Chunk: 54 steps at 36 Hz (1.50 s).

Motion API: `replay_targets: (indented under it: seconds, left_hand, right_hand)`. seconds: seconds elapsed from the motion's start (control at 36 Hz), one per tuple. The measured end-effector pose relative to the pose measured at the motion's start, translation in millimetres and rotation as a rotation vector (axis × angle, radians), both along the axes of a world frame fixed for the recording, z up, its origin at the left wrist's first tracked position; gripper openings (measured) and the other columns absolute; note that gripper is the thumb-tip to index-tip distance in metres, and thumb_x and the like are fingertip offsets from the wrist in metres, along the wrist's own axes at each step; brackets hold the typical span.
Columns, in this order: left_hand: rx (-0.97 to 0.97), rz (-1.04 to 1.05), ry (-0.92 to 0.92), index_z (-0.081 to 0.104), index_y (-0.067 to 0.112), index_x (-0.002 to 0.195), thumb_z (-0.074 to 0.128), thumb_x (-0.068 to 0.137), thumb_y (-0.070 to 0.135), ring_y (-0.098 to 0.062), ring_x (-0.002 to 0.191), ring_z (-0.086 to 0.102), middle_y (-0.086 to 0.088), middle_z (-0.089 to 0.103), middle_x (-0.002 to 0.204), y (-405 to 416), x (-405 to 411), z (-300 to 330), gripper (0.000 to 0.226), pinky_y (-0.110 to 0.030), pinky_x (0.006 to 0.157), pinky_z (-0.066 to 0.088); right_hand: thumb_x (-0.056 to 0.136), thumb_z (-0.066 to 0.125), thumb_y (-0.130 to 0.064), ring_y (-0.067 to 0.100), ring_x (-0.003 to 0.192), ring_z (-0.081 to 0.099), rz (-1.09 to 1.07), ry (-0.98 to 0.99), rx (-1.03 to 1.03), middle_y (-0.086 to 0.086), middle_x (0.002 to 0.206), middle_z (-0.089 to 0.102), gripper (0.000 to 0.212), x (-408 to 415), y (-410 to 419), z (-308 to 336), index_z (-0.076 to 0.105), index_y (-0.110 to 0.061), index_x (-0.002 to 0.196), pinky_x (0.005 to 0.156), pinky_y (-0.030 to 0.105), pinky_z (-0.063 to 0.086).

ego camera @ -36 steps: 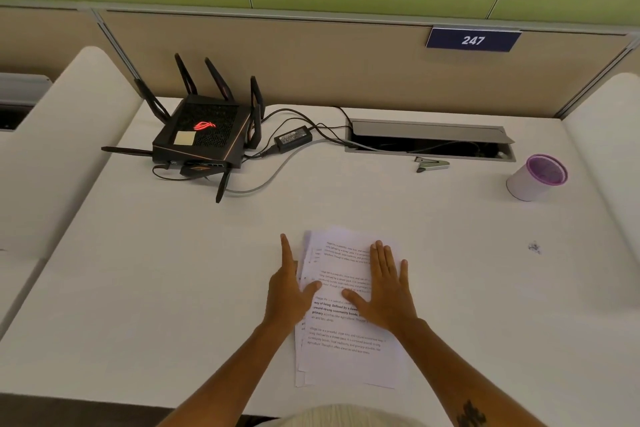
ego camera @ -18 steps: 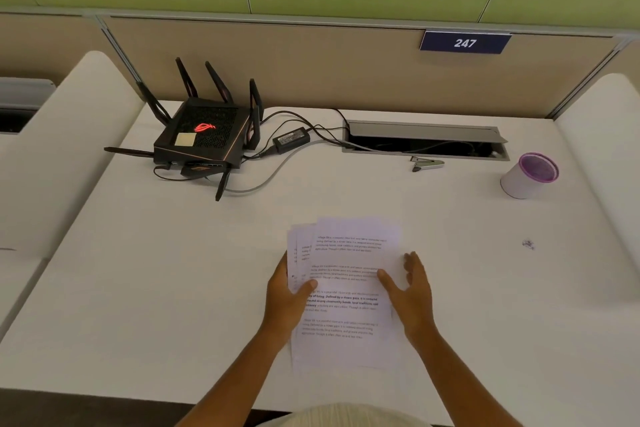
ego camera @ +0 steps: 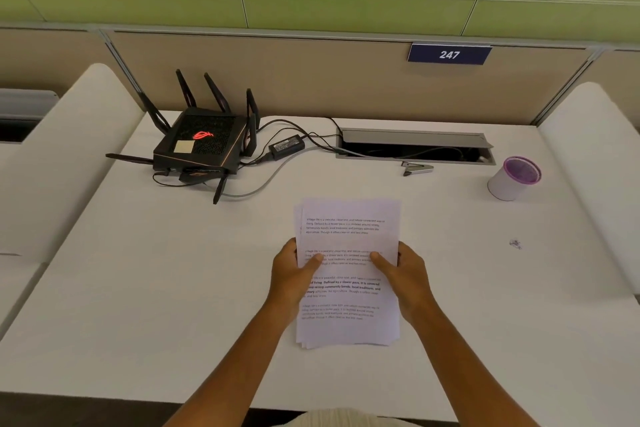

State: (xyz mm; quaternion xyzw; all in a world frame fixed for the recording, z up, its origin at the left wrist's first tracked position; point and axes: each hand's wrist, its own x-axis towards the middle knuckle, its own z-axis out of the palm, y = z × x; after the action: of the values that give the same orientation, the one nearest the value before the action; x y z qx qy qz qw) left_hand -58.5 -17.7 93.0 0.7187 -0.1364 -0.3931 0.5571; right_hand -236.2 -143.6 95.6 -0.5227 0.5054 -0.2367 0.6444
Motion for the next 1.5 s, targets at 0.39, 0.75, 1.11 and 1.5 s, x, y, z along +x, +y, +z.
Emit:
replay_targets:
  seconds: [0.39,0.75,1.11,1.5]
  left_hand:
    - [-0.286,0.085,-0.09,0.056,0.036,0.134,0.079,0.094,0.01,-0.008,0.115,0.07,0.007,0.072,0.124,-17,-12,30,0.053,-0.025,0.089,0.064]
    - [-0.298,0.133,-0.098,0.05,0.045,0.128,0.08,0.093,0.01,-0.01,0.119,0.064,0.008,0.066,0.126,-26,-23,30,0.057,-0.013,0.082,0.06]
    - [-0.134,0.073,-0.033,0.073,0.022,0.123,0.082,0.093,0.022,-0.019,0.11,0.073,0.004,0.078,0.113,-21,-17,18,0.032,-0.017,0.076,0.061]
    - [-0.252,0.265,0.221,0.076,0.024,0.118,0.078,0.095,0.021,-0.019,0.105,0.077,0.003,0.083,0.11,-3,12,28,0.023,-0.027,0.074,0.064]
  right_hand:
    - [0.093,0.077,-0.014,0.008,0.11,0.071,-0.1,-0.154,-0.296,-0.009,0.118,0.074,0.043,4,6,27,0.062,-0.026,0.131,0.088,0.025,0.061]
    - [0.093,0.077,-0.01,0.008,0.105,0.072,-0.157,-0.173,-0.215,-0.012,0.111,0.076,0.036,3,2,12,0.066,-0.03,0.121,0.086,0.024,0.061]
    - [0.098,0.072,-0.015,0.012,0.105,0.07,-0.022,-0.012,-0.152,-0.011,0.114,0.074,0.031,-4,0,-6,0.066,-0.035,0.121,0.087,0.026,0.06]
    - [0.094,0.071,-0.018,0.034,0.117,0.067,0.116,-0.326,0.307,0.018,0.129,0.072,0.037,-33,-12,-1,0.07,-0.006,0.129,0.097,0.05,0.058]
